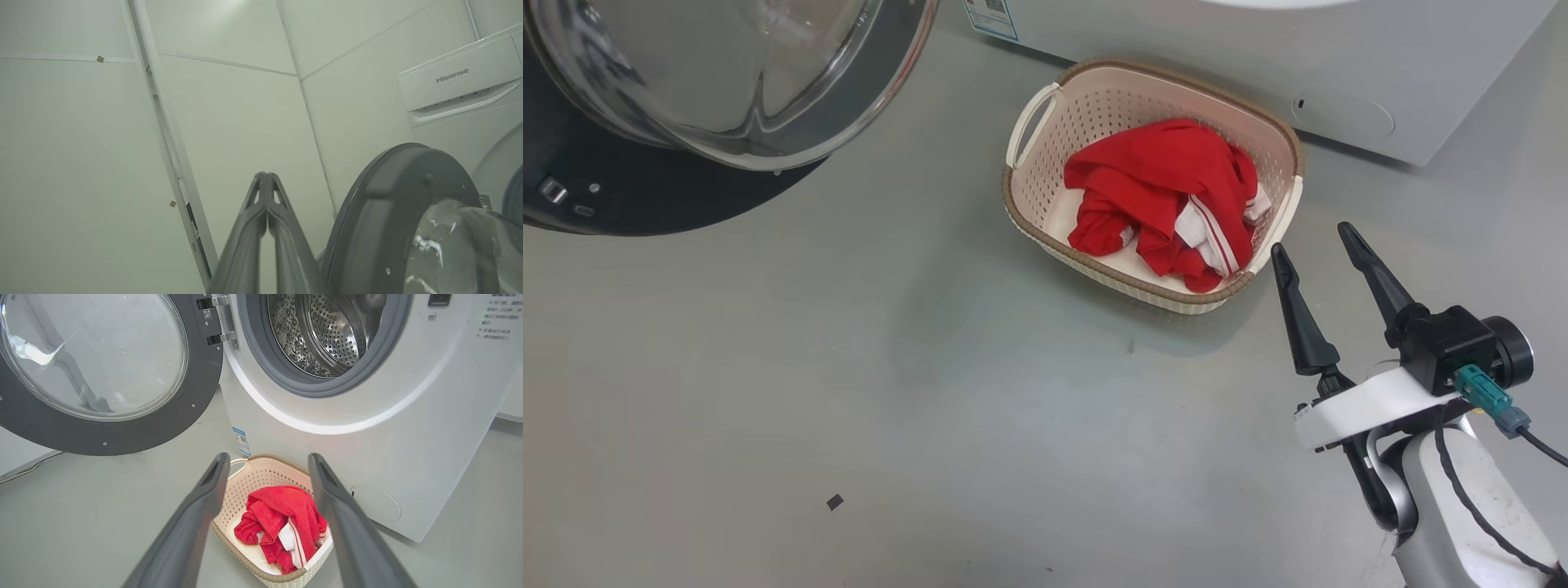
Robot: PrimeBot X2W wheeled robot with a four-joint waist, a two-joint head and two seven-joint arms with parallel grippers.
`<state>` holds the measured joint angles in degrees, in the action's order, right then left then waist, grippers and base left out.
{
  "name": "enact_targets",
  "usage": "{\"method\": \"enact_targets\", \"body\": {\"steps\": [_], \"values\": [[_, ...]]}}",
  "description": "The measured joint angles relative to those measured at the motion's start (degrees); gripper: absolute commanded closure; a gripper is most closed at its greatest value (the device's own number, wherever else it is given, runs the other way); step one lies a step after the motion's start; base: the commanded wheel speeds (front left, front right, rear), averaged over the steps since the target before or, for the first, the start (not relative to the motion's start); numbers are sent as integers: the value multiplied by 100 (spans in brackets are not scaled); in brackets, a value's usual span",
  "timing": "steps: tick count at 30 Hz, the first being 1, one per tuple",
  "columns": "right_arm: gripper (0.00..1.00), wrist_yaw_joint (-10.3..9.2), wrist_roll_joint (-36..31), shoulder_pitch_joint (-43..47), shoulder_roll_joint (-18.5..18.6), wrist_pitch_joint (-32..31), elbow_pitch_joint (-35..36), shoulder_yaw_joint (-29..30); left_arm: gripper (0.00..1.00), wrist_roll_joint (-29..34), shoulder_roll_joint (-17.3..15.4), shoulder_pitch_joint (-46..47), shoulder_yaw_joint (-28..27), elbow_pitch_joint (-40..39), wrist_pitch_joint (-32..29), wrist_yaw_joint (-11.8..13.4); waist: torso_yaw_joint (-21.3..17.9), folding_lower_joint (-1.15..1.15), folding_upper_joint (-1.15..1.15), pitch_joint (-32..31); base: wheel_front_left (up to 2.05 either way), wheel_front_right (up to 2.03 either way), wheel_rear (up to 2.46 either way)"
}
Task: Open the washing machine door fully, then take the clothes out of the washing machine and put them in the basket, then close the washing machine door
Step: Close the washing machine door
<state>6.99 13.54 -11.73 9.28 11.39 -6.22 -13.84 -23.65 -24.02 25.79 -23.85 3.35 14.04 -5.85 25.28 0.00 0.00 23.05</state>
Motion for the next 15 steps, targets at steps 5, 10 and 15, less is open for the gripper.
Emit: {"method": "enact_targets", "body": {"steps": [5, 10, 15], "values": [[0, 0, -1, -113, 45, -8, 38, 44, 100, -232, -355, 454, -191, 664, -285, -2, -118, 0, 0, 211, 0, 0, 0], [0, 0, -9, -218, 62, -57, 38, -1, 100, -617, -567, 894, -569, 1424, -590, 1, -249, 0, 0, 361, 0, 0, 0], [0, 0, -11, -259, 76, -57, 34, -25, 100, -1033, -669, 1332, -929, 2179, -826, 71, -399, 0, 0, 457, 0, 0, 0]]}}
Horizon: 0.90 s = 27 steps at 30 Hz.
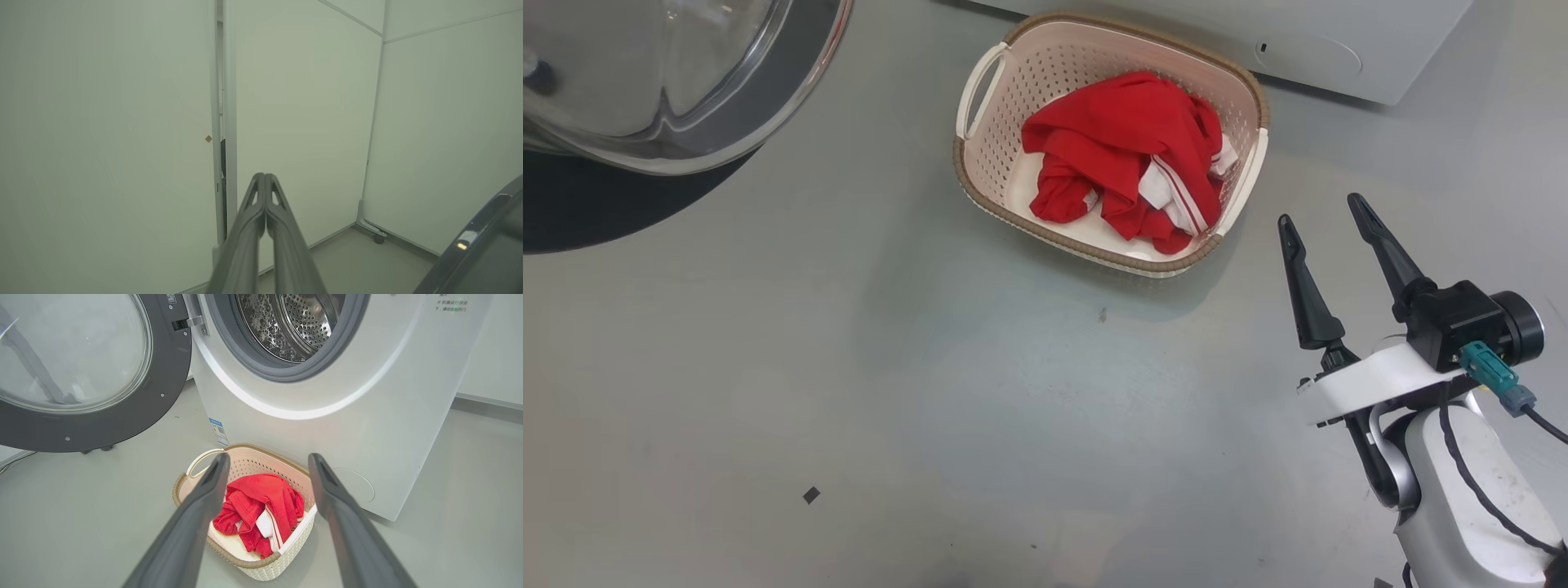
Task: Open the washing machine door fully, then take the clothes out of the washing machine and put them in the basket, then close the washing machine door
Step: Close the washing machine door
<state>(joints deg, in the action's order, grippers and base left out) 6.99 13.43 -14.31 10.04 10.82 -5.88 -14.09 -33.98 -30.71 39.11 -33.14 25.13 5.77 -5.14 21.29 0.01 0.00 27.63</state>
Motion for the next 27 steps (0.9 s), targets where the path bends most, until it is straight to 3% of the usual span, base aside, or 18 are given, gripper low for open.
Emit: {"method": "enact_targets", "body": {"steps": [4, 13, 19, 27], "values": [[0, 0, 0, -77, -5, 1, -7, -37, 100, -333, -98, 254, -376, 544, -185, 148, -129, 0, 0, 40, 0, 0, 0], [0, 0, 13, -77, -37, 13, -92, -36, 100, -1355, 4, 1006, -993, 1503, -867, 444, -337, 0, 0, 24, 0, 0, 0], [0, 0, 13, -76, -55, 60, -136, -66, 100, -1964, 271, 1387, -1192, 2043, -1544, 604, -390, 0, 0, -38, 0, 0, 0], [0, 0, 13, -76, -52, 69, -167, -66, 100, -2396, 290, 1719, -1386, 2473, -2209, 826, -413, 0, 0, -96, 0, 0, 0]]}}
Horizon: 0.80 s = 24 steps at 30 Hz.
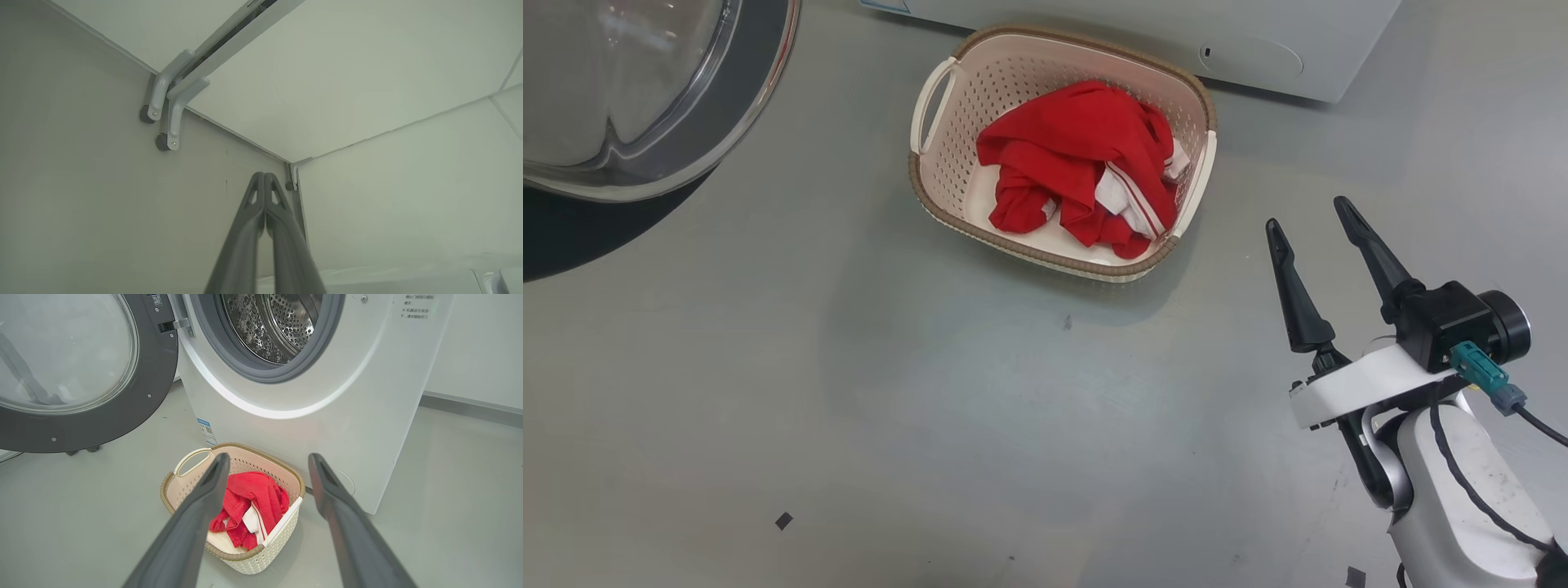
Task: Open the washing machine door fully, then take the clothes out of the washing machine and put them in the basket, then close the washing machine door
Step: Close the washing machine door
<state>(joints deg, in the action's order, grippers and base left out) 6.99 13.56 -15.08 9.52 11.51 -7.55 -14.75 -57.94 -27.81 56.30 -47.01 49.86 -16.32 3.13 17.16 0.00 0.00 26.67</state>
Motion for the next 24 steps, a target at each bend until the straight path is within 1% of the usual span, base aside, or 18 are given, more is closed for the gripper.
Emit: {"method": "enact_targets", "body": {"steps": [8, 13, 16, 22, 24], "values": [[0, 0, 0, 1, -1, 38, -24, -18, 100, -258, 3, 208, -82, 330, -612, 115, -15, 0, 0, -48, 0, 0, 0], [0, 0, 0, 1, -1, 41, -24, -20, 100, -310, 7, 221, -10, 514, -996, 131, -24, 0, 0, -53, 0, 0, 0], [0, 0, 0, 1, 0, 41, -24, -20, 100, -309, 10, 222, 170, 549, -1263, 129, -29, 0, 0, -50, 0, 0, 0], [0, 0, -1, 0, 8, 42, -24, -19, 100, -407, 9, 340, 194, 631, -1544, 102, -43, 0, 0, -46, 0, 0, 0], [0, 0, -1, 0, 9, 42, -24, -19, 100, -400, -11, 340, 252, 660, -1619, 53, -46, 0, 0, -48, 0, 0, 0]]}}
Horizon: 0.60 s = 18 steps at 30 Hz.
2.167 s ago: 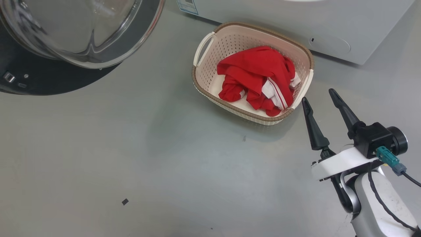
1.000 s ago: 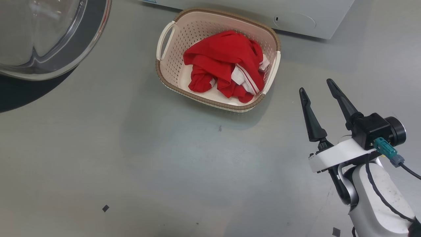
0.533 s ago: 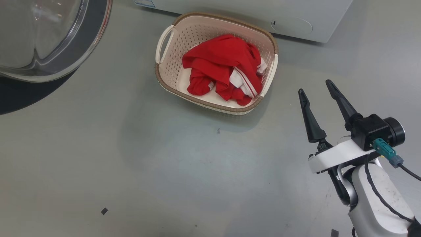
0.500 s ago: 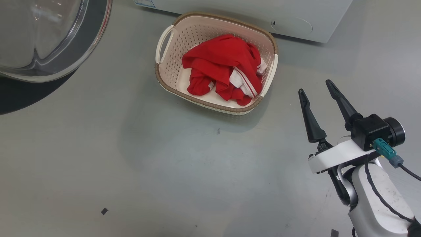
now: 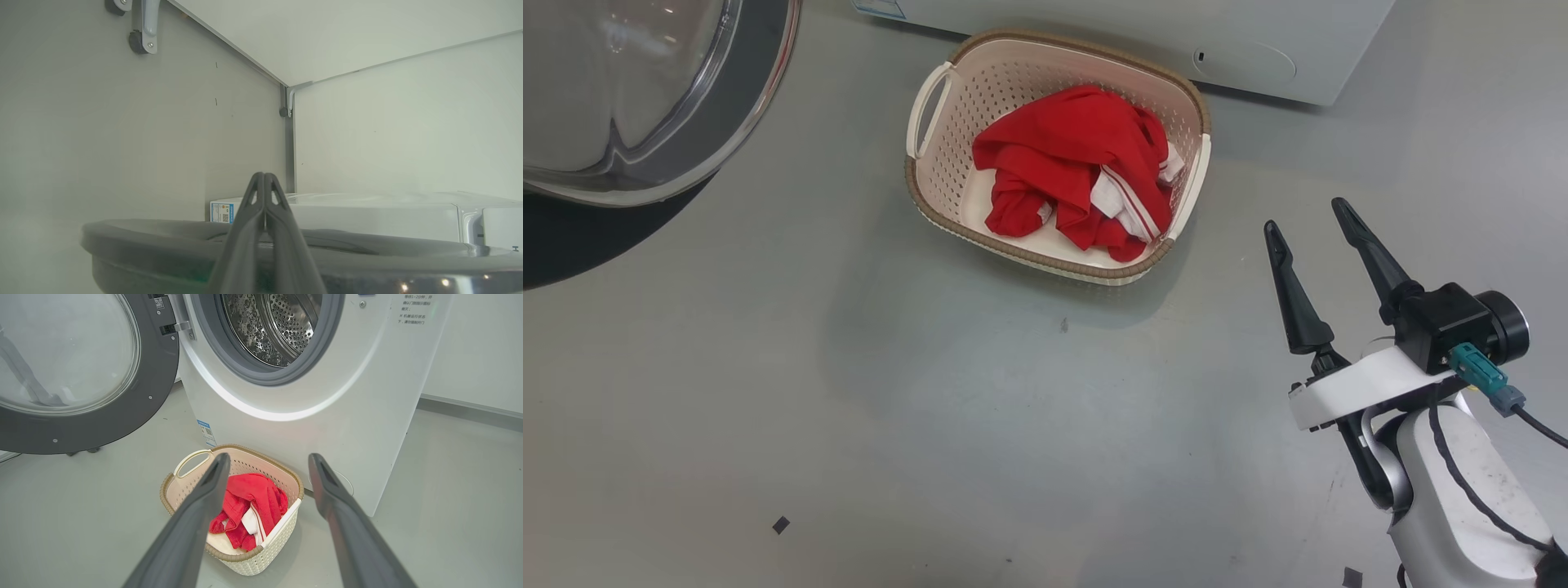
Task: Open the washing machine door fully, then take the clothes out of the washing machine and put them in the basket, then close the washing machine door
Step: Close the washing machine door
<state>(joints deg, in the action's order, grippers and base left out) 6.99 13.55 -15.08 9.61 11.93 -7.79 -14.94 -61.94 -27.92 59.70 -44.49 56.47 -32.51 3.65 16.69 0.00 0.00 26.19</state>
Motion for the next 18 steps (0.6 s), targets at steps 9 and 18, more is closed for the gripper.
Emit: {"method": "enact_targets", "body": {"steps": [9, 18], "values": [[0, 0, 1, -1, -2, 7, -12, 0, 100, 0, -40, 12, 99, 88, -381, -153, -8, 0, 0, -20, 0, 0, 0], [0, 0, 4, -1, -7, 49, -121, -4, 100, -5, 5, 12, 312, 236, -906, -385, -5, 0, 0, -116, 0, 0, 0]]}}
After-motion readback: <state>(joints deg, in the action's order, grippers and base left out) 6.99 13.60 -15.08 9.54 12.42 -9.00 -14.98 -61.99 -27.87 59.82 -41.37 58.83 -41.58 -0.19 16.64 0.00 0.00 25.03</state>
